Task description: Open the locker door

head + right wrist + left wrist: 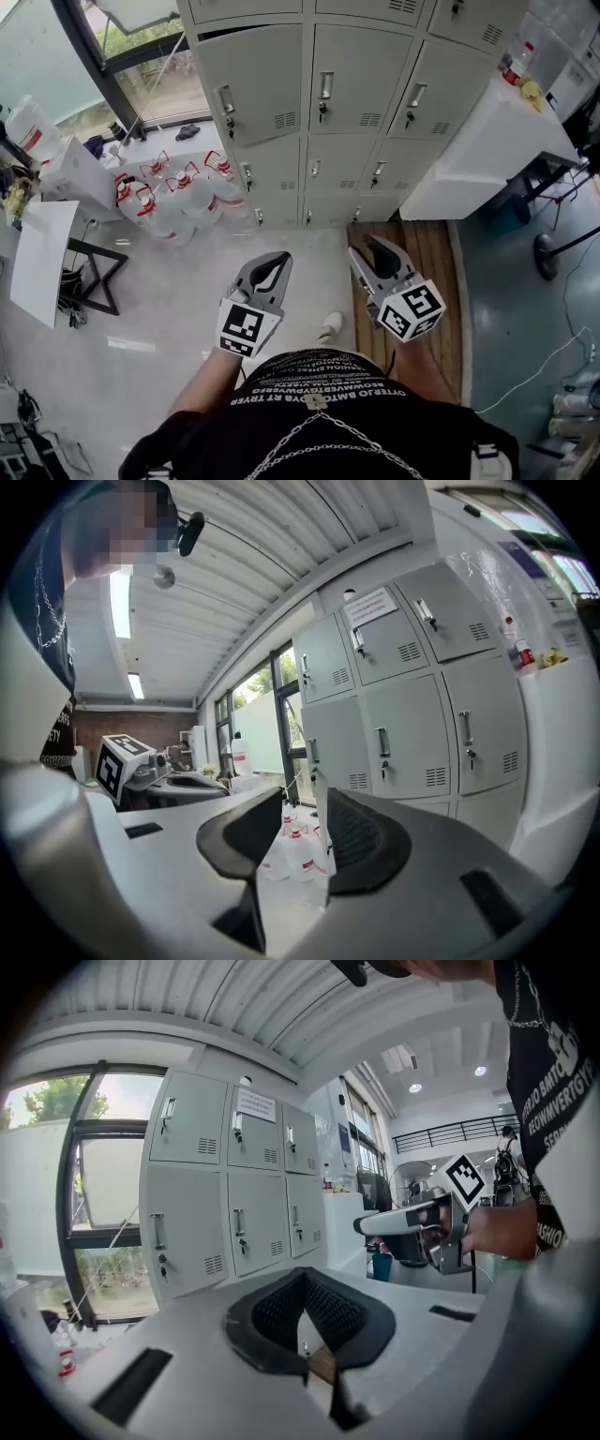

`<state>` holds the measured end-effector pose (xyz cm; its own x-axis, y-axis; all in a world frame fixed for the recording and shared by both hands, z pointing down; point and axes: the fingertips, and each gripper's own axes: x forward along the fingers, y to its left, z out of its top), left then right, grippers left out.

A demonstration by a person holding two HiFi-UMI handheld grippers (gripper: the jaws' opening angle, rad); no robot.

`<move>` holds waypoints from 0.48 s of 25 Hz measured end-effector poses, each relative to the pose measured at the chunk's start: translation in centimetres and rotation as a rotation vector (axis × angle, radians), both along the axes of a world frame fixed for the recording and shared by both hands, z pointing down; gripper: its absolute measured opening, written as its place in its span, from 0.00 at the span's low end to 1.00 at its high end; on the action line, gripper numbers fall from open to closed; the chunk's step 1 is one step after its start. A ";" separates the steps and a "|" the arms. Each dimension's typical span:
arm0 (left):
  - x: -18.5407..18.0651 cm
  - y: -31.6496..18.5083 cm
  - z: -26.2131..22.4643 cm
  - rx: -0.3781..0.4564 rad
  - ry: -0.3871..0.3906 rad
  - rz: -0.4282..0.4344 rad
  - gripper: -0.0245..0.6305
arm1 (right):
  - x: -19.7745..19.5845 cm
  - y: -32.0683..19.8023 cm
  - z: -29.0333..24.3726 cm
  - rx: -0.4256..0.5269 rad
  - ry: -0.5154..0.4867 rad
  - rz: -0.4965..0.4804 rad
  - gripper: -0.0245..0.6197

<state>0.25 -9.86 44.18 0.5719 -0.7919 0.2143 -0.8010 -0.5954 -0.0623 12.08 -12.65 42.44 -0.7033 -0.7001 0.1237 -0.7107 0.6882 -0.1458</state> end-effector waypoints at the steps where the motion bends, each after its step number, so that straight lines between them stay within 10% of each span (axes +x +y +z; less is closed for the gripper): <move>1: 0.2 -1.2 -0.1 0.003 -0.002 -0.009 0.04 | 0.1 -1.2 0.0 -0.003 0.002 -0.011 0.24; 12: 1.1 -10.8 -1.8 0.031 -0.006 -0.145 0.04 | 1.2 -10.0 -0.3 -0.011 -0.008 -0.138 0.24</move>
<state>1.33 -20.71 42.41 0.4497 -0.8723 0.1918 -0.8780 -0.4712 -0.0840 13.32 -22.67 42.13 -0.7935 -0.5956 0.1252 -0.6086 0.7774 -0.1589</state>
